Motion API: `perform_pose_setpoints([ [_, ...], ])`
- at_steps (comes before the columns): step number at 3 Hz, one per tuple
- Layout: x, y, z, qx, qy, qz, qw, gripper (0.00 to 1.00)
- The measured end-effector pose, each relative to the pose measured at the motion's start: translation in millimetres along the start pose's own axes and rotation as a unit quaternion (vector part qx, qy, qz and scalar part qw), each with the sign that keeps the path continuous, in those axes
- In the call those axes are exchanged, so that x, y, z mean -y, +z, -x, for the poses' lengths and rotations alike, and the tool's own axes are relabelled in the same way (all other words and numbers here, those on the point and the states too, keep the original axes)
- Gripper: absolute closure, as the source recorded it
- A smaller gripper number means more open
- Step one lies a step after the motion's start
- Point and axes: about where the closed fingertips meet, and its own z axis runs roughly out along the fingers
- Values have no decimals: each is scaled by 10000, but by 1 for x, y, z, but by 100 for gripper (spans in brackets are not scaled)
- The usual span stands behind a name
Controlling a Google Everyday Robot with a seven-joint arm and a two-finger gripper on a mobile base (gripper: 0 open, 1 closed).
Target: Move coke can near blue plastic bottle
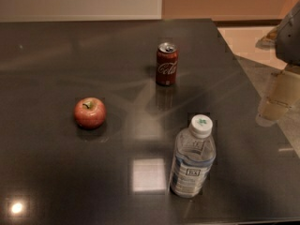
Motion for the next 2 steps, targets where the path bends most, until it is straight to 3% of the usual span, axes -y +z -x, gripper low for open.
perform_pose_setpoints([
  [1, 1, 0, 0, 4, -4, -10, 10000, 0],
  [2, 22, 4, 6, 136, -39, -55, 9999, 0],
])
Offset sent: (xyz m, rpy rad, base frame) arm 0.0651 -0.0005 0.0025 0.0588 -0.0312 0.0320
